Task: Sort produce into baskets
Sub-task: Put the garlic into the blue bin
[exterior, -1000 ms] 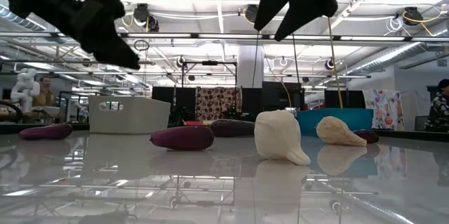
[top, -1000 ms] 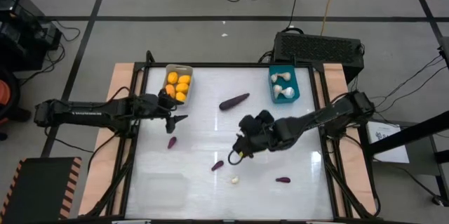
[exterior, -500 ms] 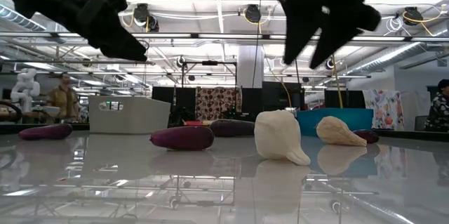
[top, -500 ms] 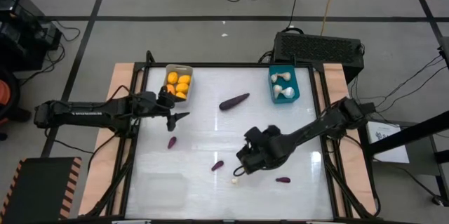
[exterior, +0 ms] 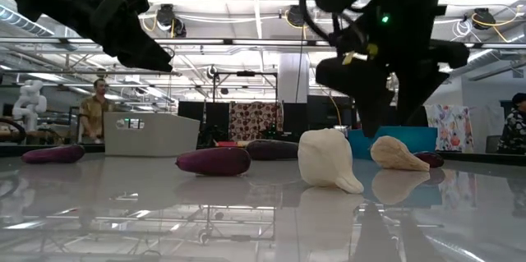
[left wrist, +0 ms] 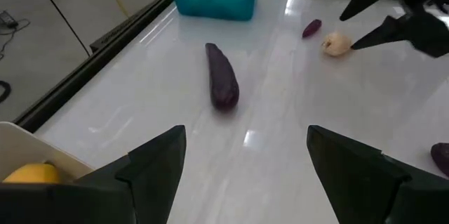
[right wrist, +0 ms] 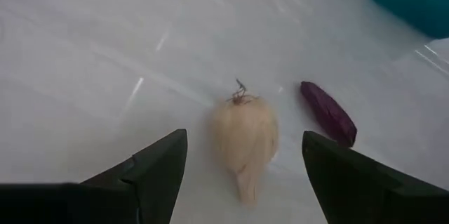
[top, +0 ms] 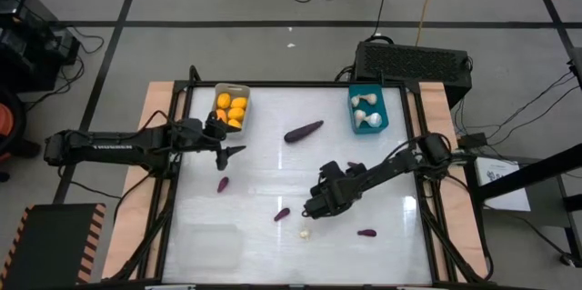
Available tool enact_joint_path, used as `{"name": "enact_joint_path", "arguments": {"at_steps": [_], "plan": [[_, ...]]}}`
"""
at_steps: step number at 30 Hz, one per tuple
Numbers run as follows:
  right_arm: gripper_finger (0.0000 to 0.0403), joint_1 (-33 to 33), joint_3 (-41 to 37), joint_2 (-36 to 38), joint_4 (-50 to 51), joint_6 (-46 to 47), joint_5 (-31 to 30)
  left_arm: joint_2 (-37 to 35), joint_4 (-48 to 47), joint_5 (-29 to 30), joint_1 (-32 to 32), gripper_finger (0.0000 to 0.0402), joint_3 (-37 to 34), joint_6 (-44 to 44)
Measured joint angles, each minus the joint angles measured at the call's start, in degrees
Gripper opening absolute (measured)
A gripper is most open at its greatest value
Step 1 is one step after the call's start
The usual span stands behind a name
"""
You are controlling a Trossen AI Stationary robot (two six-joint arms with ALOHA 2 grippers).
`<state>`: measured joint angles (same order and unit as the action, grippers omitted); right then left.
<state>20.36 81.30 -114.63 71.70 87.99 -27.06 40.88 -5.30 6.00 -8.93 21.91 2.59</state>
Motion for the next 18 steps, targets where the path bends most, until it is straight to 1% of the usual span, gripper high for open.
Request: {"name": "enact_joint_path", "arguments": {"at_steps": [5, 8, 12, 14, 18], "plan": [[0.0274, -1.44, -0.07, -0.48, 0.61, -0.54, 0.07, 0.0, -0.18, -0.44, 0.0, 0.0304, 0.0, 0.0], [0.0274, -2.04, -1.94, -0.46, -0.71, -0.49, 0.68, 0.0, -0.33, -1.42, 0.0, 0.0304, 0.0, 0.02], [0.0274, -3.0, -6.63, -0.44, -6.42, -1.04, 3.72, 0.0, -0.33, -1.68, 0.0, 0.0304, 0.0, 0.0], [0.0273, -3.1, -8.43, -0.2, -10.15, -2.1, 4.13, 0.0, -0.33, -1.68, 0.0, 0.0304, -0.02, 0.0], [0.025, -3.04, -9.55, -0.02, -12.6, -1.7, 3.91, -0.02, -0.3, -1.7, 0.04, 0.0304, -0.04, 0.0]]}}
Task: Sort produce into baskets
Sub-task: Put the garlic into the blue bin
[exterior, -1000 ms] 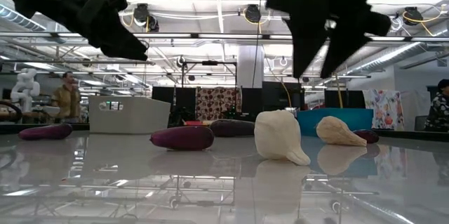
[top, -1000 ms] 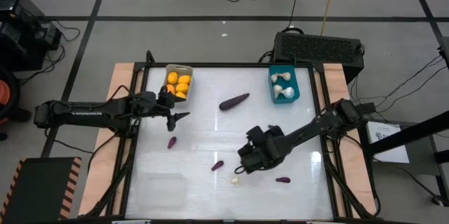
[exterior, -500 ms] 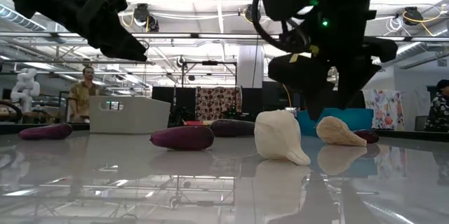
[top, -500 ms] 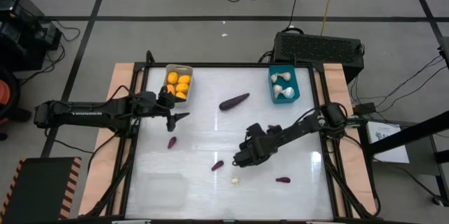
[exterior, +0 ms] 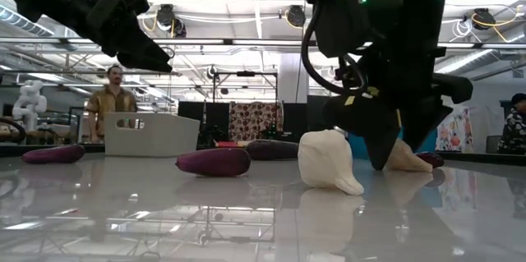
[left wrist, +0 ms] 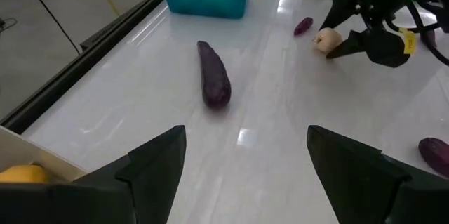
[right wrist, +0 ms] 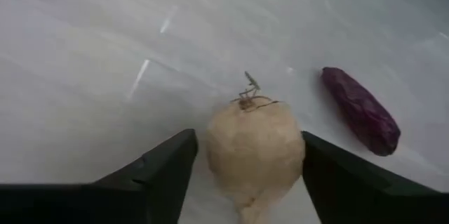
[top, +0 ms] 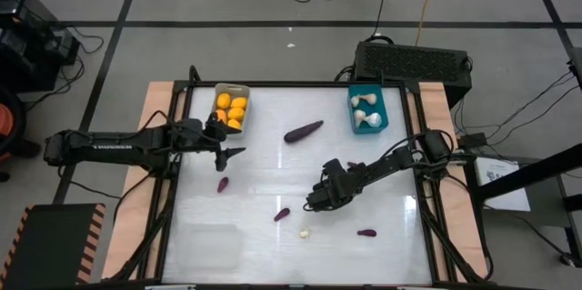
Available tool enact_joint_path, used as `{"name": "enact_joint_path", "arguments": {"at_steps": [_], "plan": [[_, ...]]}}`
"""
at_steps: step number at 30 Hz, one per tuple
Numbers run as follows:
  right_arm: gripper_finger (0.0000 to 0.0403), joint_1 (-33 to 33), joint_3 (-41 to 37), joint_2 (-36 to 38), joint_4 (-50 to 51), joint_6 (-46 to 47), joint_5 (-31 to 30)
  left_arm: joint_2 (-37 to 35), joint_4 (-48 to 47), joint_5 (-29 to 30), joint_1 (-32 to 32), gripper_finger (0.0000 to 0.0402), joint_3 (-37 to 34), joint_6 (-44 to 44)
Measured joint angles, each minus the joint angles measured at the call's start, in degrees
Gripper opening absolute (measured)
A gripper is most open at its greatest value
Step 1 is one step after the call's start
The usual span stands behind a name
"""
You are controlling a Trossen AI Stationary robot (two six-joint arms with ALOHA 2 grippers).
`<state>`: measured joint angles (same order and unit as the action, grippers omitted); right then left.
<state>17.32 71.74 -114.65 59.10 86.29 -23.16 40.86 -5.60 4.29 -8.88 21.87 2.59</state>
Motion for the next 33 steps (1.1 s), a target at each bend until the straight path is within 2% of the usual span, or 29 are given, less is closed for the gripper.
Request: {"name": "enact_joint_path", "arguments": {"at_steps": [8, 11, 23, 33], "plan": [[0.0139, -0.07, -0.25, 1.9, 0.67, -1.03, 1.42, 0.02, 0.13, 0.0, -0.03, 0.0304, -0.02, -0.06], [0.0115, -0.27, -0.32, 4.62, 1.07, -2.47, 1.41, 0.02, 0.16, 0.0, -0.04, 0.0304, -0.02, -0.07], [0.0145, -6.61, -0.24, 19.55, 4.98, -12.23, -5.2, 0.02, 0.15, 0.0, -0.04, 0.0304, -0.02, -0.05], [0.0139, -20.63, -0.17, 31.05, 5.85, -26.95, -7.22, 0.02, 0.15, 0.0, -0.04, 0.0304, -0.02, -0.34]]}}
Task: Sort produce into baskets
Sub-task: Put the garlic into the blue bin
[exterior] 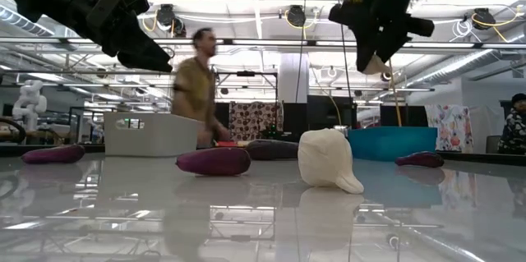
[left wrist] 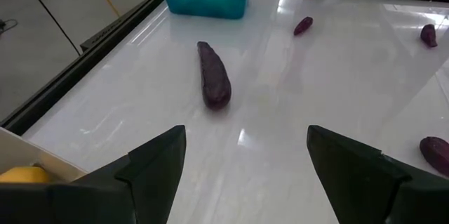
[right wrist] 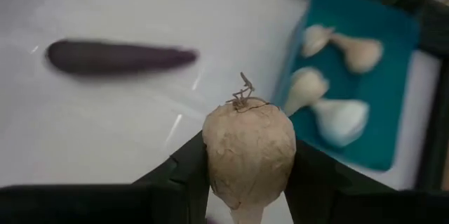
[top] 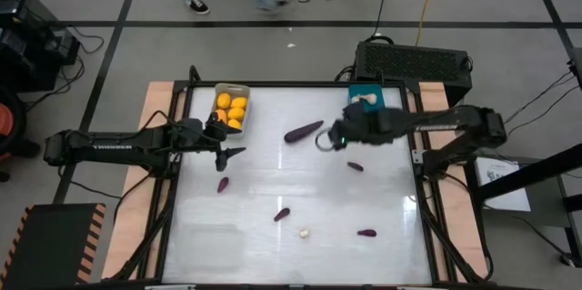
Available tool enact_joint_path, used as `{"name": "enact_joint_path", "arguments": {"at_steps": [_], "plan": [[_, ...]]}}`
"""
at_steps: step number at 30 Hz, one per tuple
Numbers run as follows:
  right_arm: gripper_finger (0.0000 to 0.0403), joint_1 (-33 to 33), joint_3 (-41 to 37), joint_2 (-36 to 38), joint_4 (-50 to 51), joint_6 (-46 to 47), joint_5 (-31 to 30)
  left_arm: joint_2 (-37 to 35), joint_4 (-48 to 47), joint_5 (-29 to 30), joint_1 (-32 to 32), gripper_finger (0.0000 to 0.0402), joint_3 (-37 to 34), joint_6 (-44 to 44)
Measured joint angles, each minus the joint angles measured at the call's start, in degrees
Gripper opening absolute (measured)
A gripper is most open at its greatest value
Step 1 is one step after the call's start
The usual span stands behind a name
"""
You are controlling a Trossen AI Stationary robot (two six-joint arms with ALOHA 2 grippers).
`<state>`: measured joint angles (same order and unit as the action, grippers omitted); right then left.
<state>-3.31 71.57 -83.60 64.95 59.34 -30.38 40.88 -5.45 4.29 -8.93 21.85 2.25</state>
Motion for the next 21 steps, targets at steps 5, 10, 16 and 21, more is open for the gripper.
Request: {"name": "enact_joint_path", "arguments": {"at_steps": [5, 10, 16, 21], "plan": [[0.0139, -9.07, 0.0, 1.08, -0.02, -7.43, 0.79, 0.0, 0.0, 0.0, 0.01, 0.0304, 0.0, -0.01], [0.0139, -18.54, 0.0, -0.07, -1.56, -14.79, 5.96, 0.0, 0.0, 0.0, 0.02, 0.0304, 0.0, -0.14], [0.0139, -27.8, 0.0, -2.03, -4.42, -20.26, 8.12, 0.02, -0.01, 0.0, 0.04, 0.0304, 0.0, -1.15], [0.0139, -32.05, 0.0, -4.86, -5.68, -23.24, 8.3, 0.02, -0.02, 0.0, 0.04, 0.0304, 0.0, -1.34]]}}
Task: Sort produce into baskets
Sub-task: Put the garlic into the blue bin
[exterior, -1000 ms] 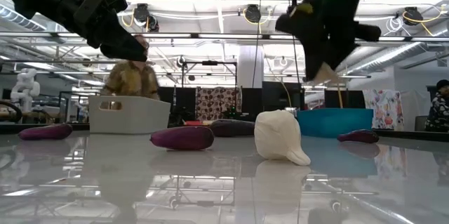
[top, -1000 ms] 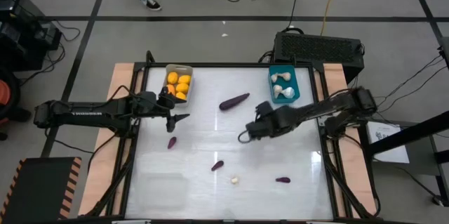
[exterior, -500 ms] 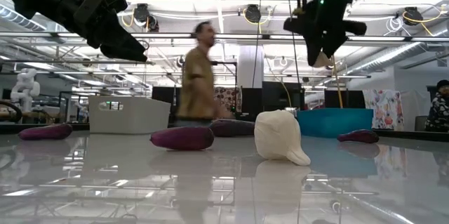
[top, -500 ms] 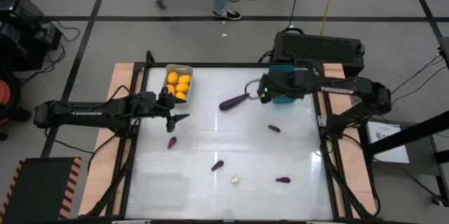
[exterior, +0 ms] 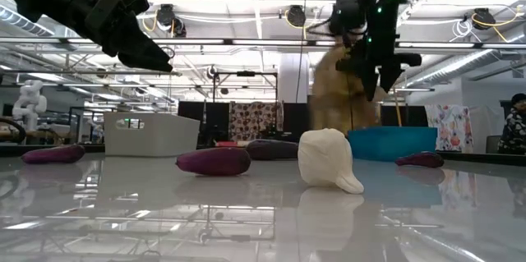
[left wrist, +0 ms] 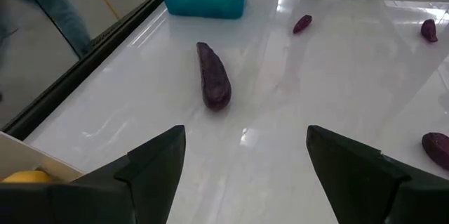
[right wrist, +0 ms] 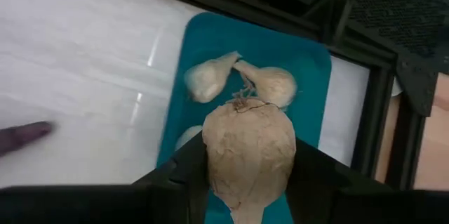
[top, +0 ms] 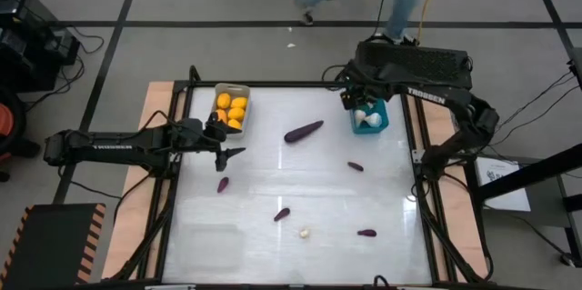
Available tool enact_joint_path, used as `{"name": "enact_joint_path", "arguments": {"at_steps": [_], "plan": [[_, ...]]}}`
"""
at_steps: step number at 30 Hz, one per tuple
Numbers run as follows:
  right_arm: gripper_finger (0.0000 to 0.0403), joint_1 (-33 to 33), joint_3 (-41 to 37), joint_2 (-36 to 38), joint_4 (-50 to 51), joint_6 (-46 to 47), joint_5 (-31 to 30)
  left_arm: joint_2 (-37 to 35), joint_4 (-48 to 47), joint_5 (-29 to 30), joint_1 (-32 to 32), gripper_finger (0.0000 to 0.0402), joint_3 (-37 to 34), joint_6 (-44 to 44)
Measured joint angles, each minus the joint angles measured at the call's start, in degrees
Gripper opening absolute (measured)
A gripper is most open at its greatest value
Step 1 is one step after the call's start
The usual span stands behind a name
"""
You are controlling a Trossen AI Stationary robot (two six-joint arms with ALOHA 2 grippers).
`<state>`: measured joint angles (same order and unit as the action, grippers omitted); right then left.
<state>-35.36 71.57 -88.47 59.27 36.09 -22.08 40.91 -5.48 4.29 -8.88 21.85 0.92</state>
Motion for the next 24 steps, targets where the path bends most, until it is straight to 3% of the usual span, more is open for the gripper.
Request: {"name": "enact_joint_path", "arguments": {"at_steps": [10, 18, 24], "plan": [[0.0144, -4.67, 0.0, -7.74, -2.07, -2.65, 5.7, 0.0, 0.94, -0.02, 0.0, 0.0304, -0.96, -1.51], [0.0205, -7.92, 0.0, -12.81, -2.02, -5.63, 8.04, 0.0, 1.07, -0.02, -0.04, 0.0304, -1.01, -1.52], [0.0239, -8.6, 0.0, -11.71, 0.05, -8.12, 9.44, 0.0, 1.38, -0.02, -0.04, 0.0304, -1.01, -1.71]]}}
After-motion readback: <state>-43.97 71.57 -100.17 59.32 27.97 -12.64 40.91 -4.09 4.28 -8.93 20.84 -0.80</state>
